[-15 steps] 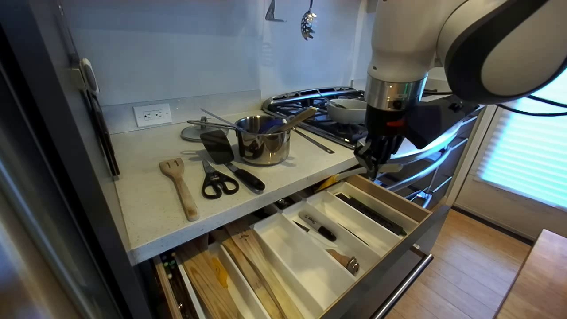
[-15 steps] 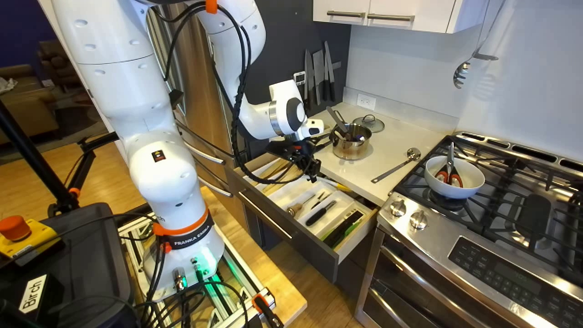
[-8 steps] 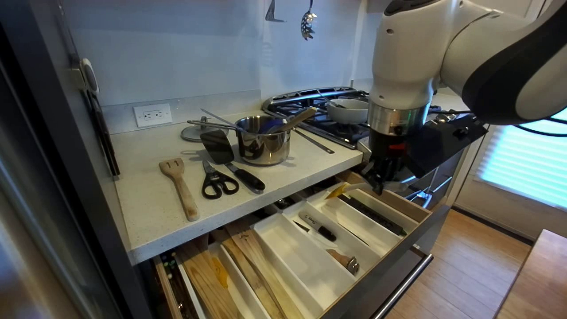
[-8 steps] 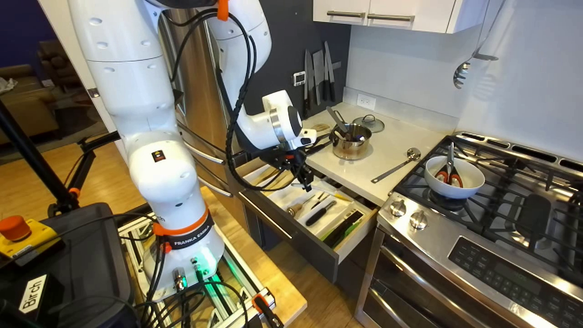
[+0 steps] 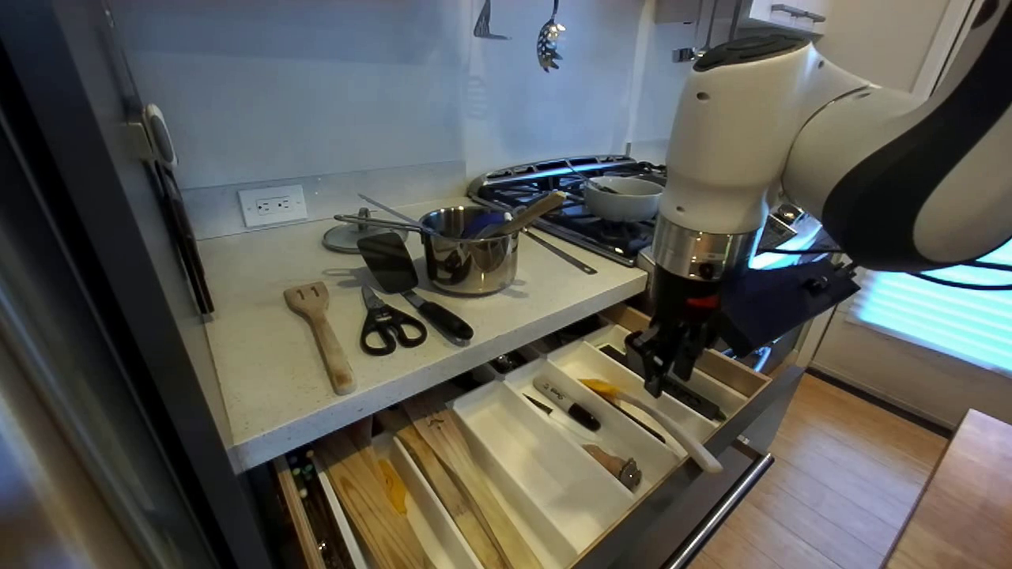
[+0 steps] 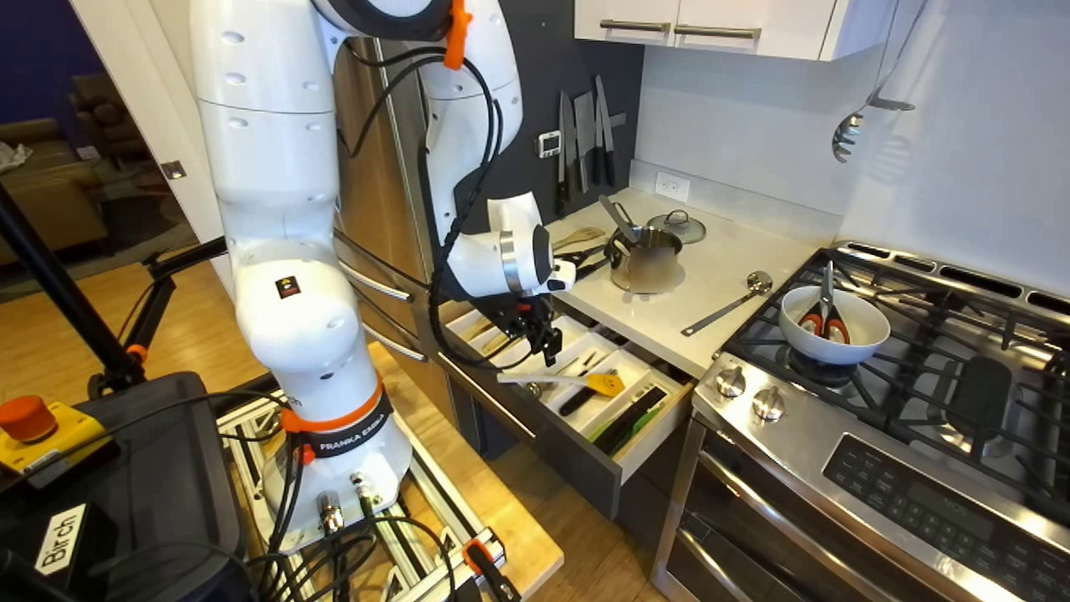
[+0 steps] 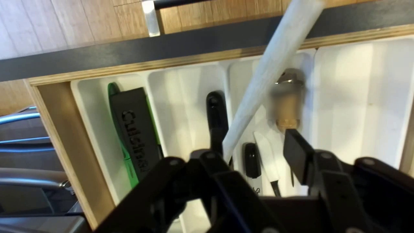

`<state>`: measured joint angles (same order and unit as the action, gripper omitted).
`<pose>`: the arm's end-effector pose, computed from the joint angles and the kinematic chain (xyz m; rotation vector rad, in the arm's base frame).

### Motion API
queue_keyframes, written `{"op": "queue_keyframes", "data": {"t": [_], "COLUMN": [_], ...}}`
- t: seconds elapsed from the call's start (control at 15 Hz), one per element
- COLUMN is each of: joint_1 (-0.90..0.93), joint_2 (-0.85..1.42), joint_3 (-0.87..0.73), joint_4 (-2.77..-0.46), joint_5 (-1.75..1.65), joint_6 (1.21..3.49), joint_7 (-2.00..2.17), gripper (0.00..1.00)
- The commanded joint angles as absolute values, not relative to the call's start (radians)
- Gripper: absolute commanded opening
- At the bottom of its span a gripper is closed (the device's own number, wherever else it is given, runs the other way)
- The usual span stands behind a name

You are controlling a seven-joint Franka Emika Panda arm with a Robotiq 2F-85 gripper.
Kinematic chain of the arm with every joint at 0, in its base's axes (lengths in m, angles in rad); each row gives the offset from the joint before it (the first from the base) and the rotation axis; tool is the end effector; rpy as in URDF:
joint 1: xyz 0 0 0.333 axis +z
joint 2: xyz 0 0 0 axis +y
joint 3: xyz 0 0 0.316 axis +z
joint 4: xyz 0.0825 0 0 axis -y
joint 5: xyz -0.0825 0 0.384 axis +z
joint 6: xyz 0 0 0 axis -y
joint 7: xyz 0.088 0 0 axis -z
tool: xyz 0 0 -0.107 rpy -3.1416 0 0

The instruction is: Pick up the wooden with yellow tip spatula from the utensil holding bucket and put it in the second last right compartment of the opened drawer

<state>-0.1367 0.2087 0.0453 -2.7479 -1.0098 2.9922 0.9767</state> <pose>0.3612 0.0287 0.1535 3.0131 -0.1078 0.1479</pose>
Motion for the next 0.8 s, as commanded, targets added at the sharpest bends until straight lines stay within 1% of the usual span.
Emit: {"op": "queue_keyframes", "data": {"t": [0.0,0.13,0.2,0.47,0.6,0.67,0.73], "joint_1": [-0.229,-0.343,-0.390,-0.622,-0.722,-0.475,-0.511], "joint_2": [0.283,0.307,0.285,0.310,0.348,0.275,0.282], "joint_3": [0.106,0.219,0.259,0.449,0.560,0.352,0.389], "joint_4": [-2.748,-2.748,-2.749,-2.737,-2.692,-2.742,-2.728], "joint_5": [-0.868,-0.714,-0.661,-0.370,-0.248,-0.156,-0.124], "joint_6": [3.024,2.956,2.920,2.934,2.844,2.926,2.898], "joint_7": [0.789,0.630,0.591,0.395,0.304,0.241,0.216], "gripper": [0.85,1.00,1.00,1.00,1.00,0.99,0.99]}}
